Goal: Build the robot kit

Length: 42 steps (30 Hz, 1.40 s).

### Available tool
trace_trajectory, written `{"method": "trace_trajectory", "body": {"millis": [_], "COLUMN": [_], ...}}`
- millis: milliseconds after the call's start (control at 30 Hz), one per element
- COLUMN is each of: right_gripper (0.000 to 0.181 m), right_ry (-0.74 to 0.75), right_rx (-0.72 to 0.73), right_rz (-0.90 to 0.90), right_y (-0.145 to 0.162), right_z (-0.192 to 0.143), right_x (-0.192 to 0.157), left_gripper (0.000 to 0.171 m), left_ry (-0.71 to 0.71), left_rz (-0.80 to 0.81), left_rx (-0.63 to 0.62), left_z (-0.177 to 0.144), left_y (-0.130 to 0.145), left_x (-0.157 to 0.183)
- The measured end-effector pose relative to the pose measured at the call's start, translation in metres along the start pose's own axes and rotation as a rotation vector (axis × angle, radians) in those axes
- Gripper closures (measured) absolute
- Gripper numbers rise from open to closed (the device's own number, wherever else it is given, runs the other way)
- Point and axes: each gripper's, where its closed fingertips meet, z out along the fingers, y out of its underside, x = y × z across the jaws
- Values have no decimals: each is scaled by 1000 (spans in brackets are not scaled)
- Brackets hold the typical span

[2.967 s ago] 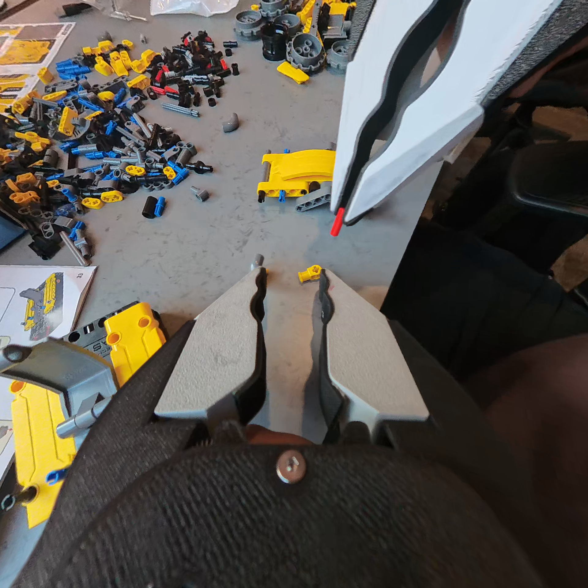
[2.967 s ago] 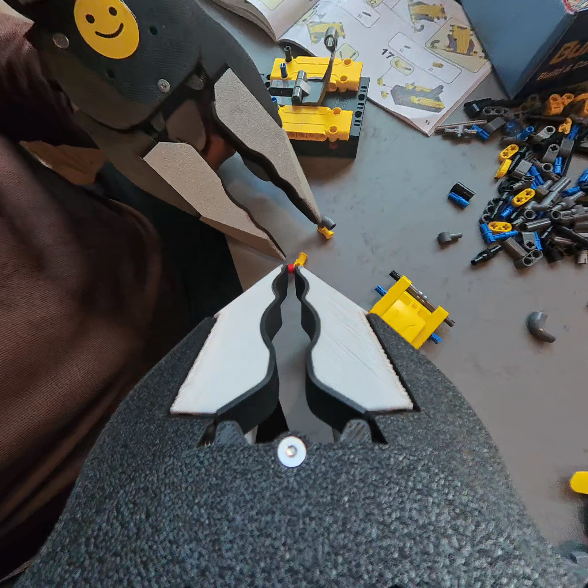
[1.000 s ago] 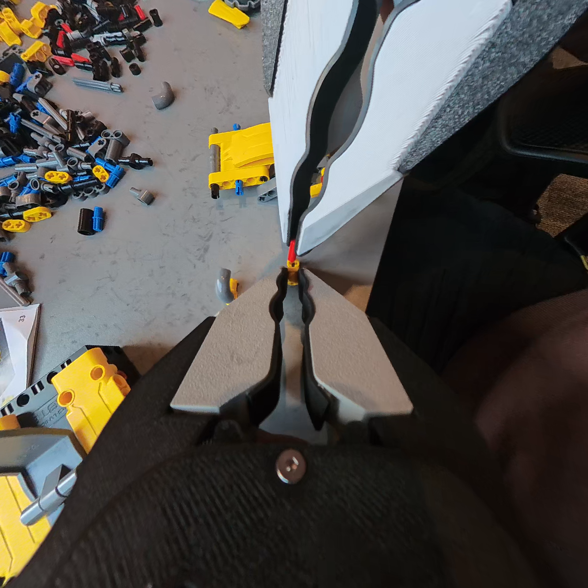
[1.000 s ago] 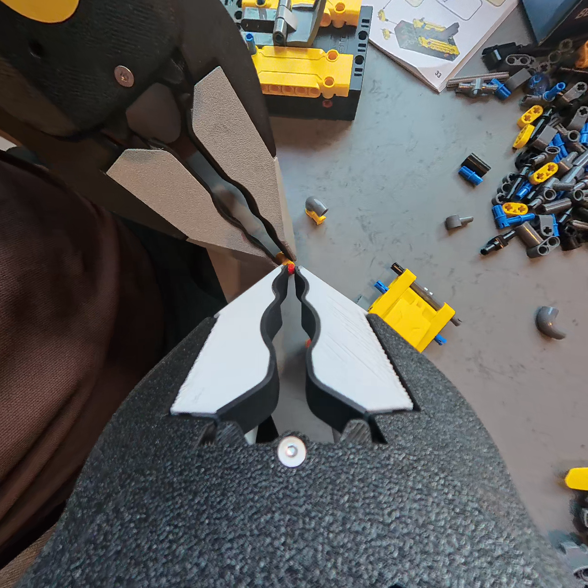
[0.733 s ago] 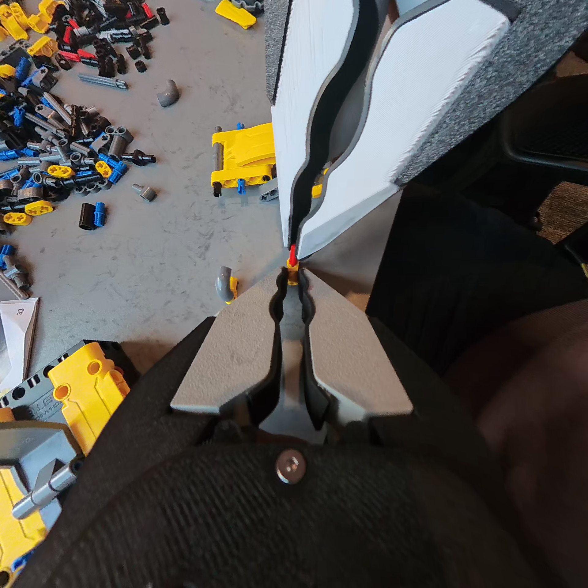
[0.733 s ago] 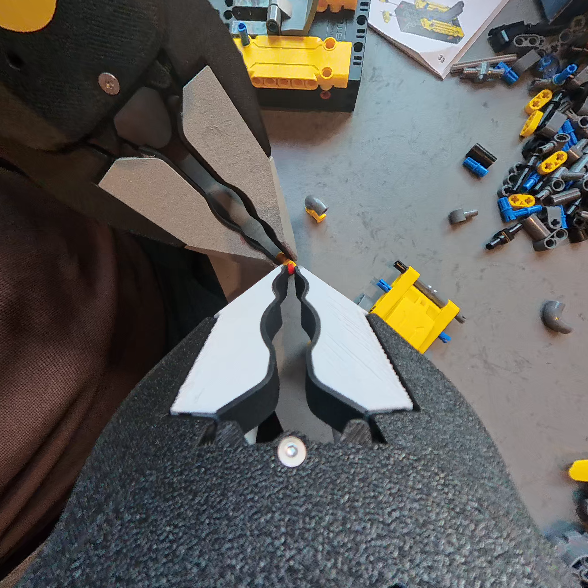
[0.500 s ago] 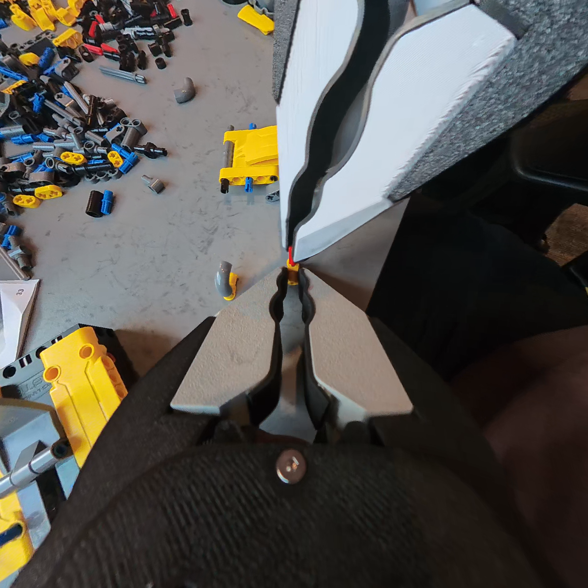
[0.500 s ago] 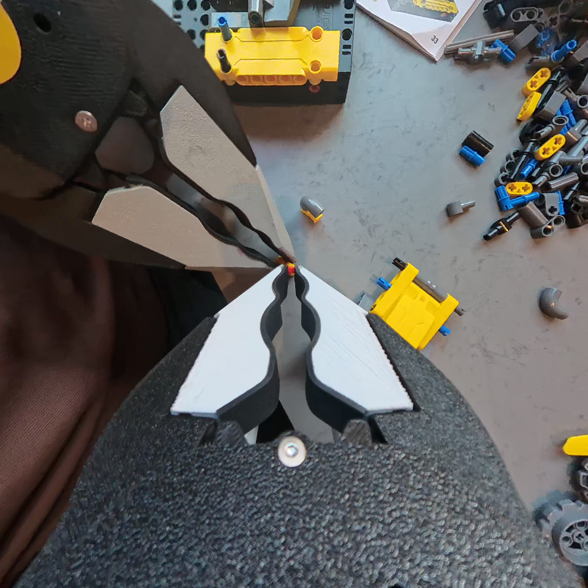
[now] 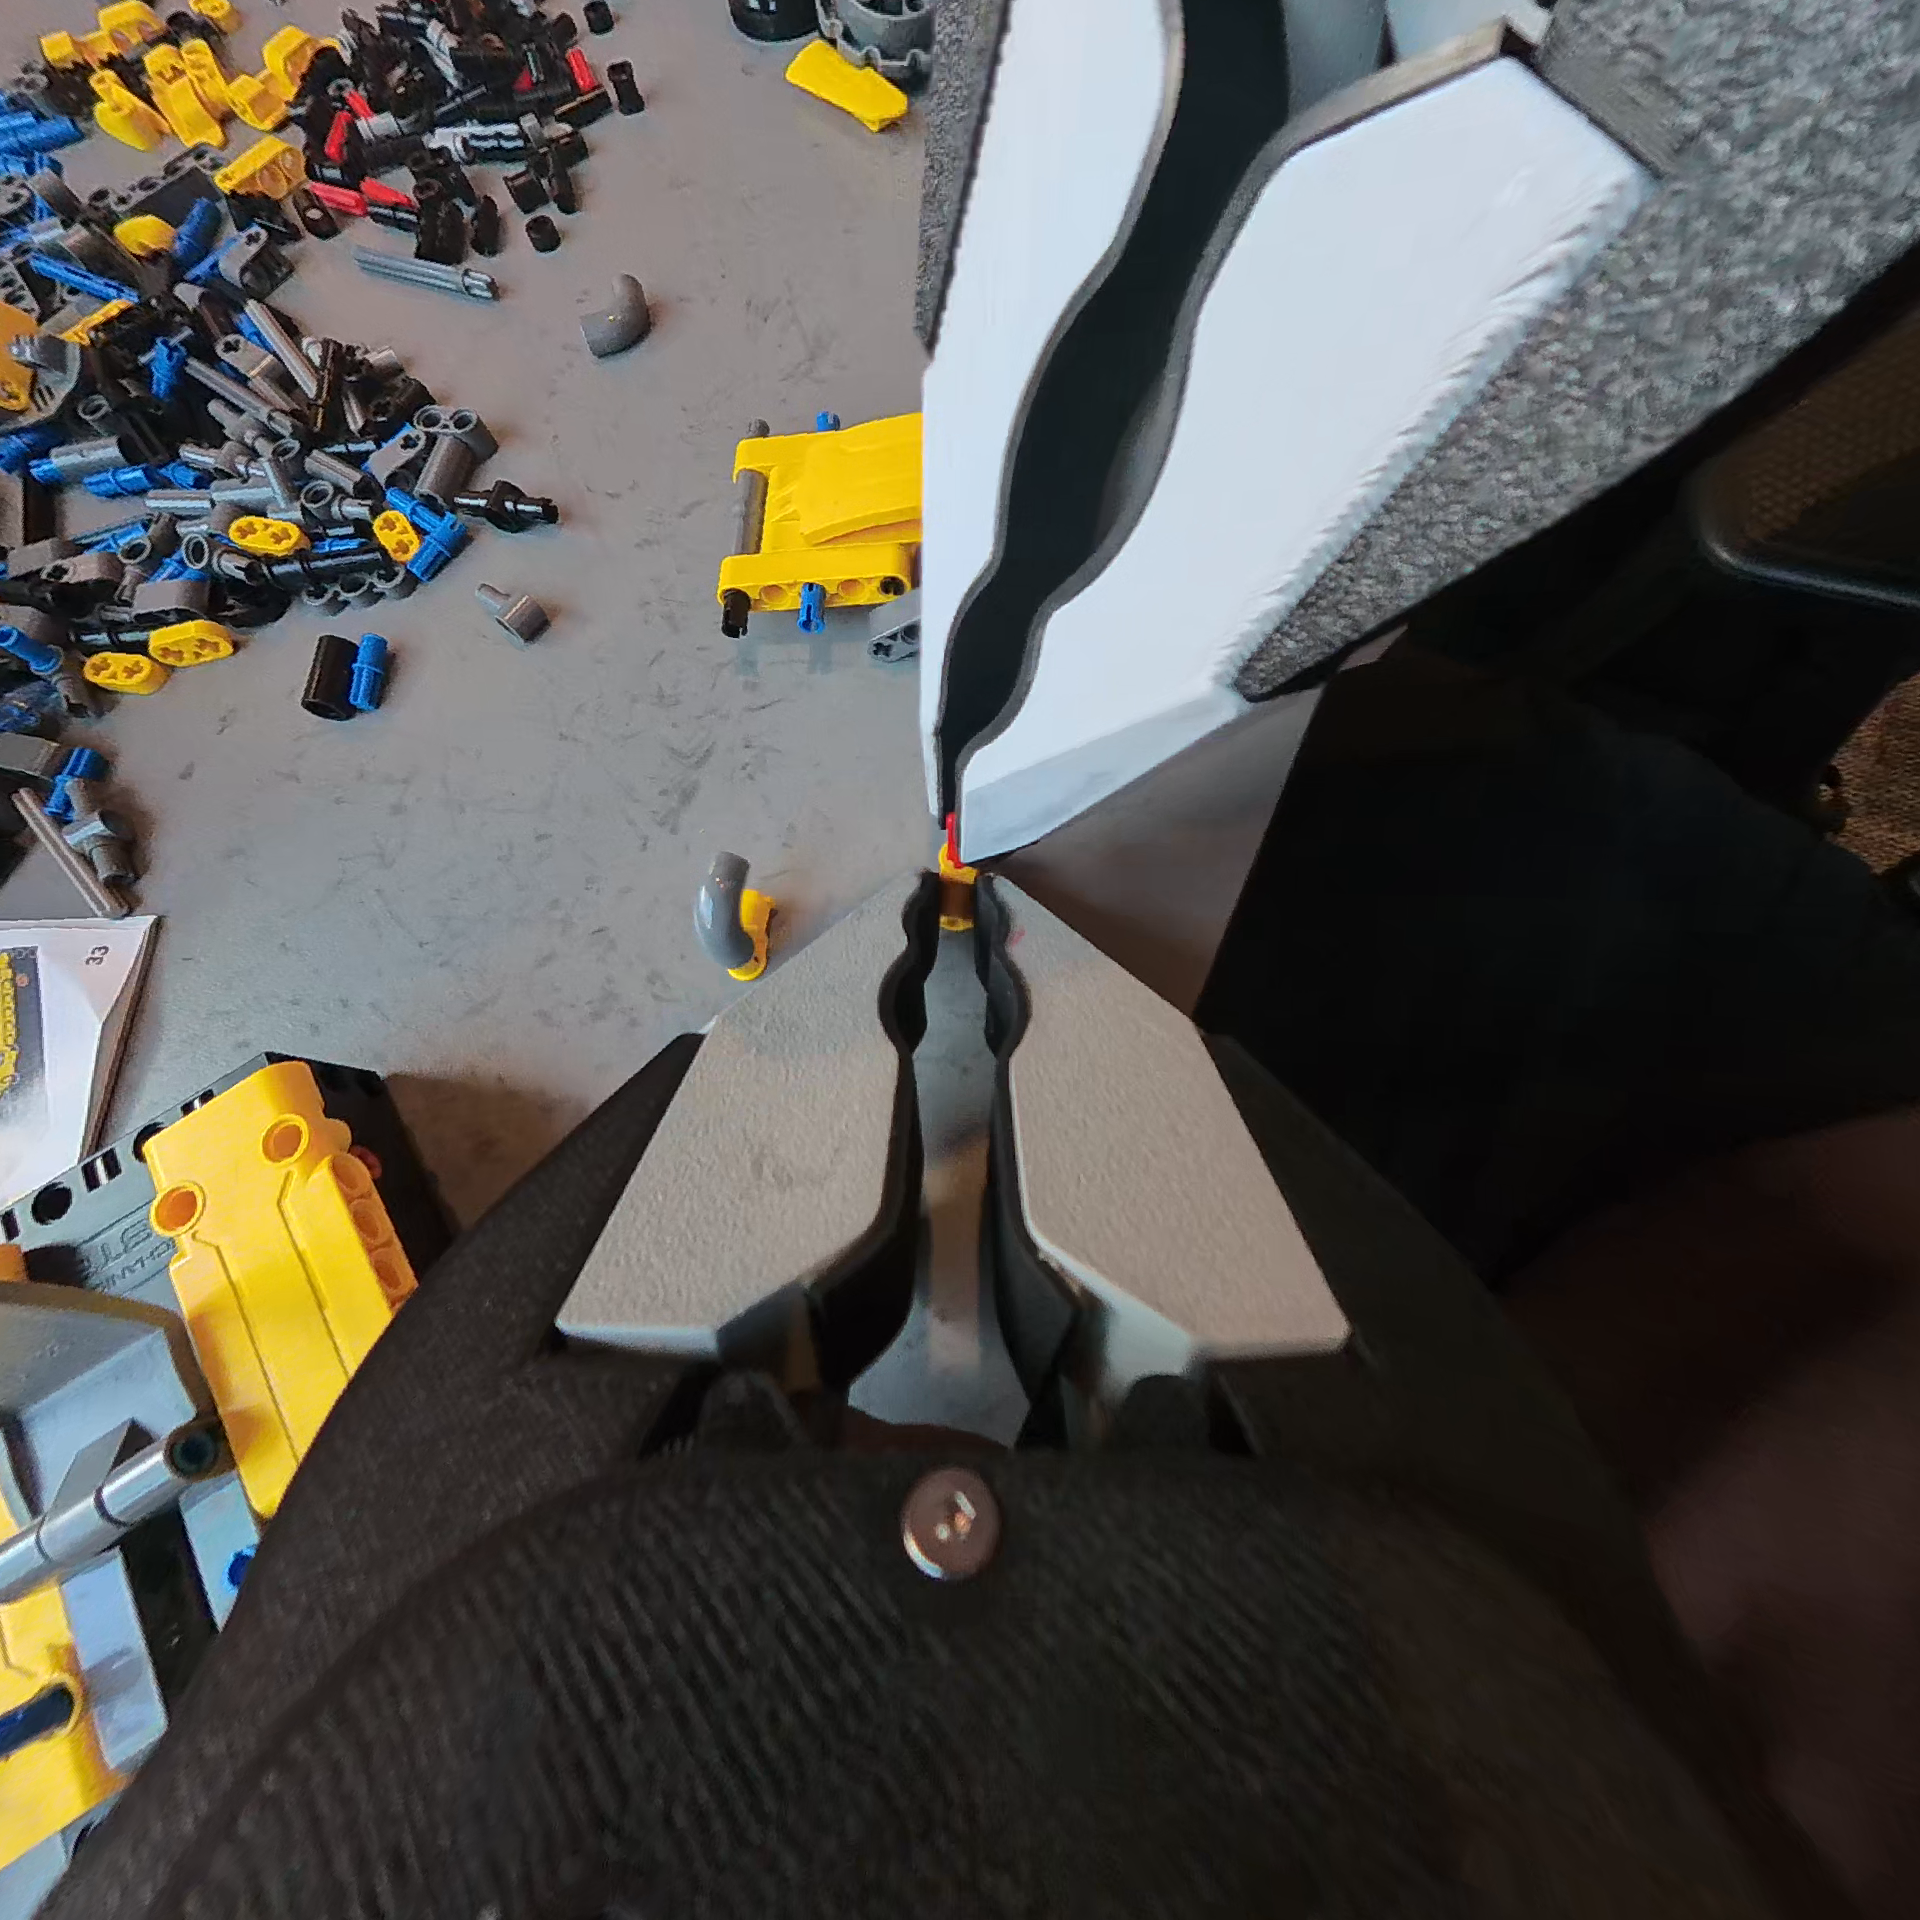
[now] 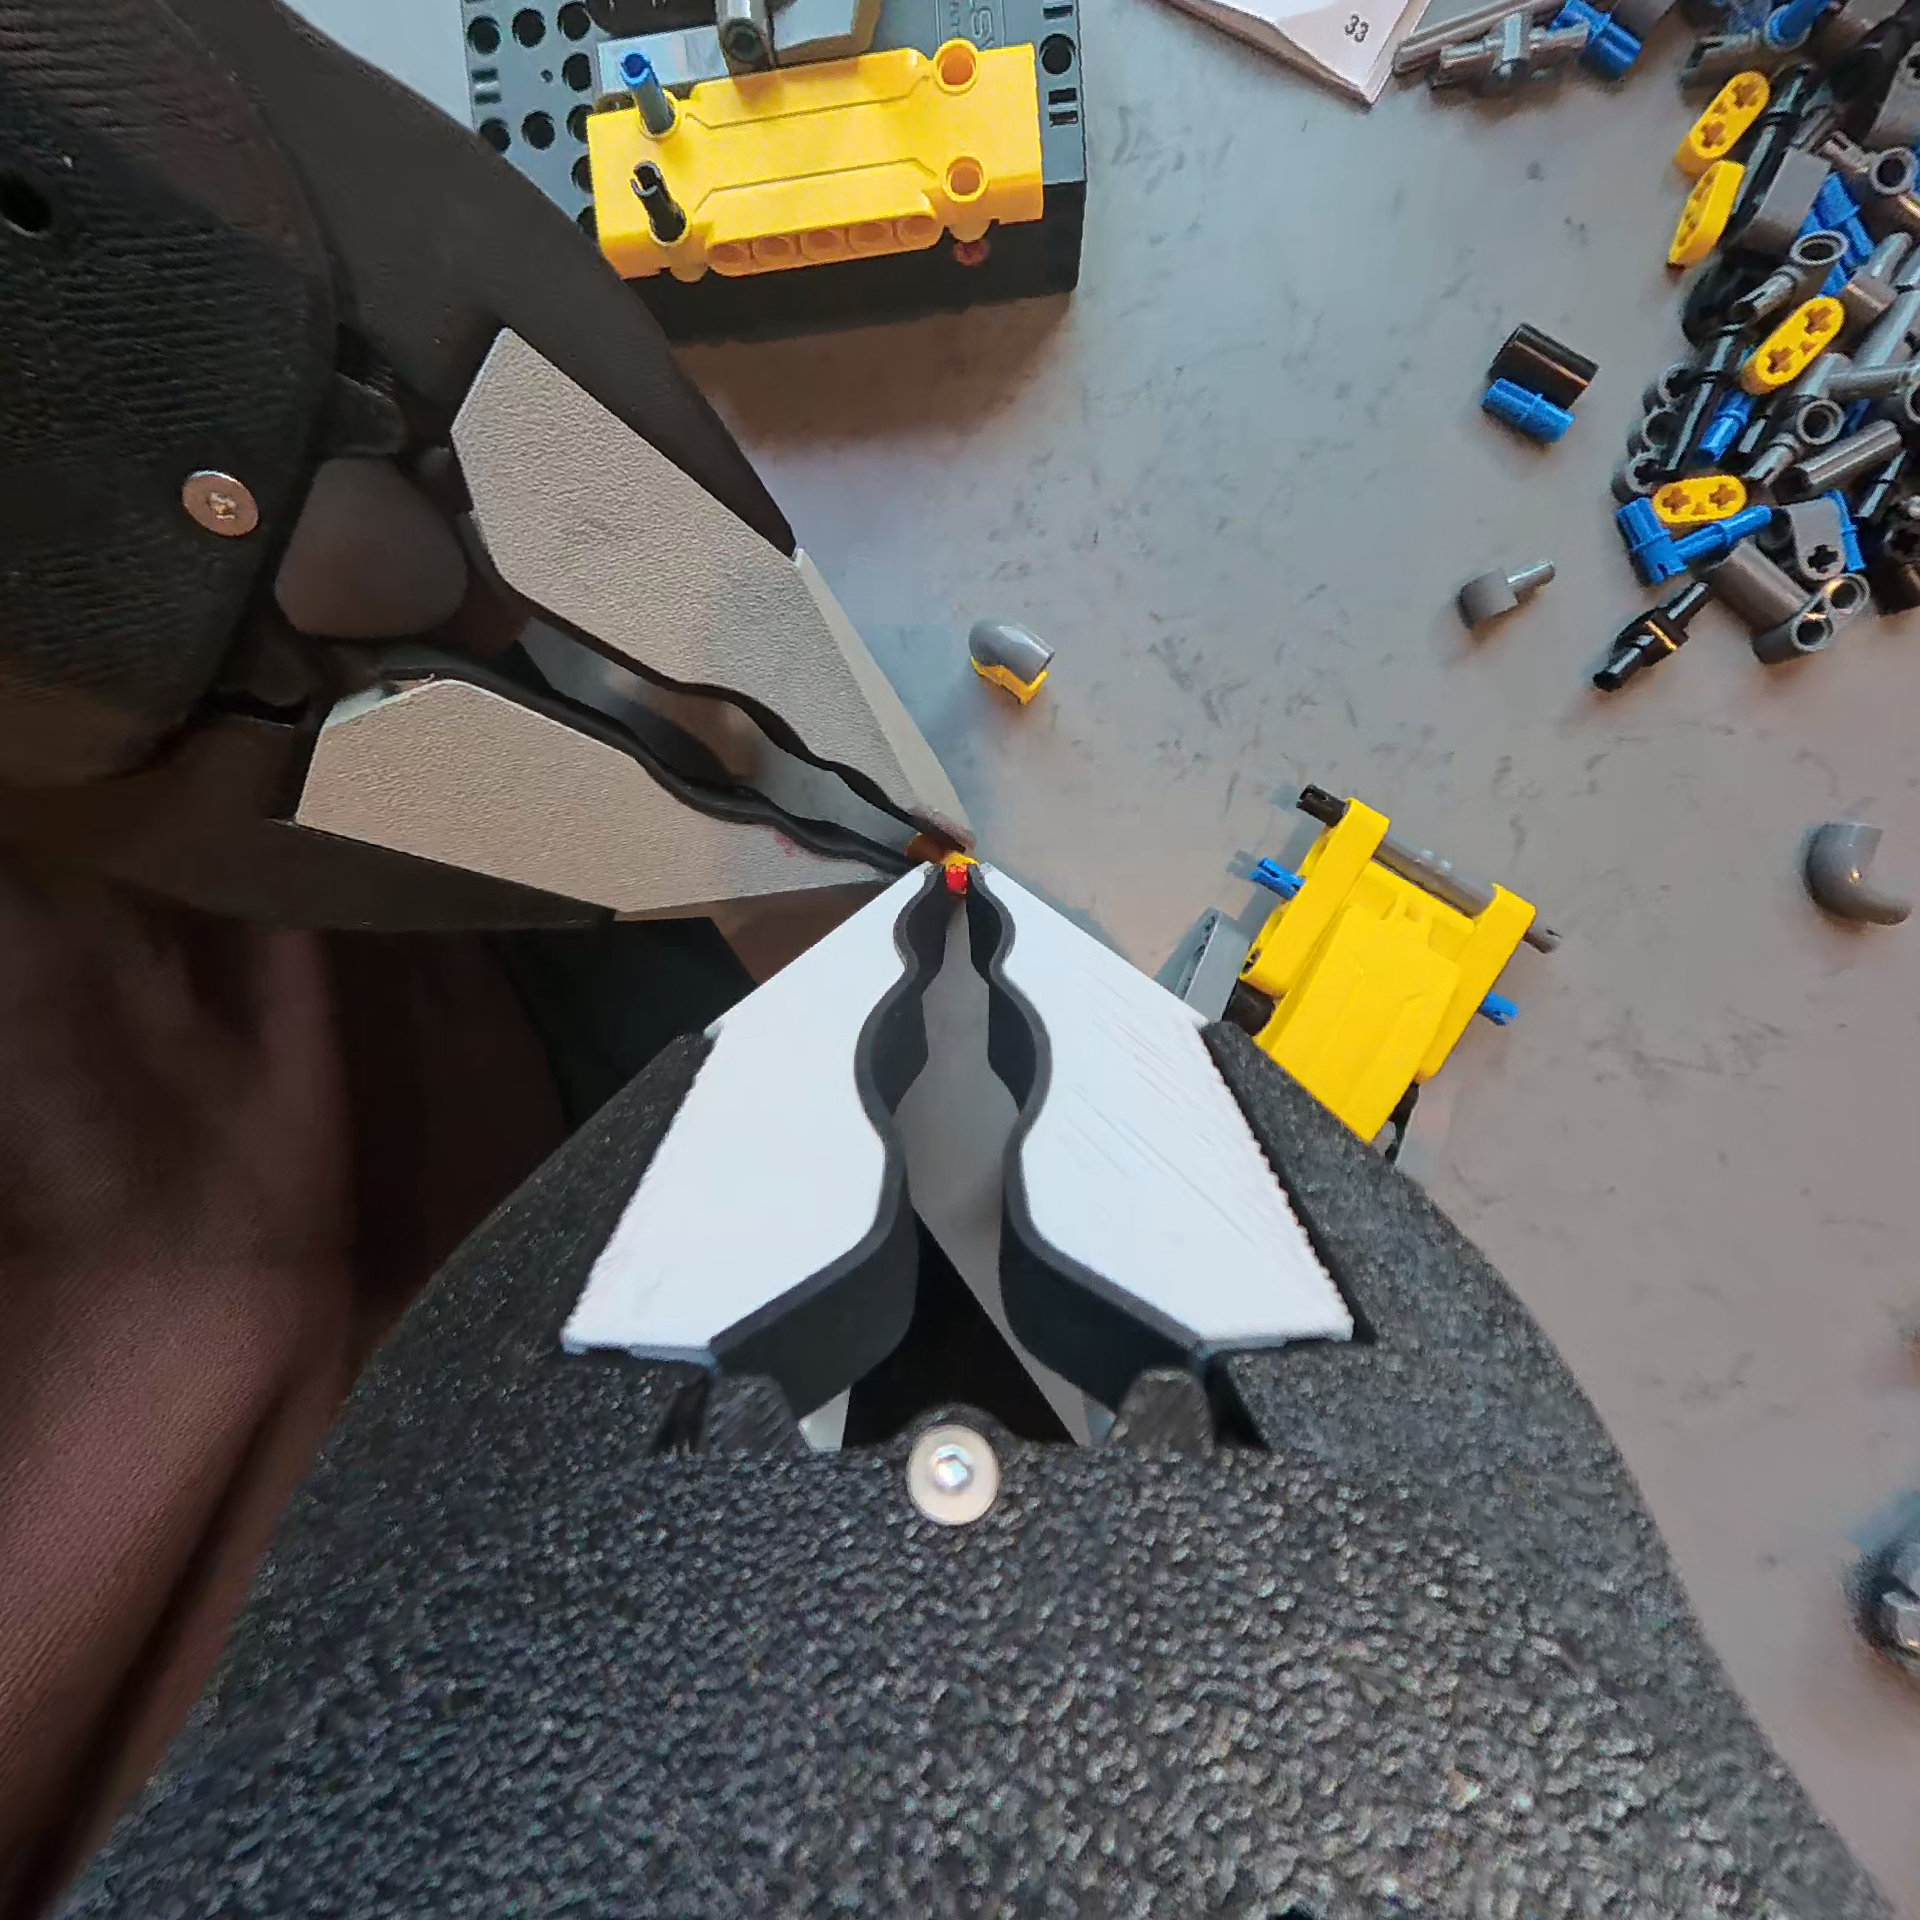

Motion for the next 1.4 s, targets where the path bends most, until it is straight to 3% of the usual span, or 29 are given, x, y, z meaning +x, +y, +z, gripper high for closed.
{"method": "trace_trajectory", "body": {"millis": [300, 433, 733, 1000, 1400], "right_gripper": [177, 177, 181, 181, 181], "right_ry": [25, -47, -158, -66, -79], "right_rx": [-46, -89, 41, -57, -107], "right_rz": [-23, -11, 47, -95, -90], "right_y": [1, 3, -9, 1, 0], "right_z": [4, 6, -15, -6, -2], "right_x": [0, 0, 2, 3, 3], "left_gripper": [168, 168, 168, 168, 168], "left_ry": [-21, -18, -3, -2, 0], "left_rz": [18, 13, 14, 15, 16], "left_rx": [2, 2, 4, 5, 6], "left_z": [0, 0, 0, 0, 0], "left_y": [0, 0, 0, 0, 0], "left_x": [0, 0, 1, 1, 1]}}
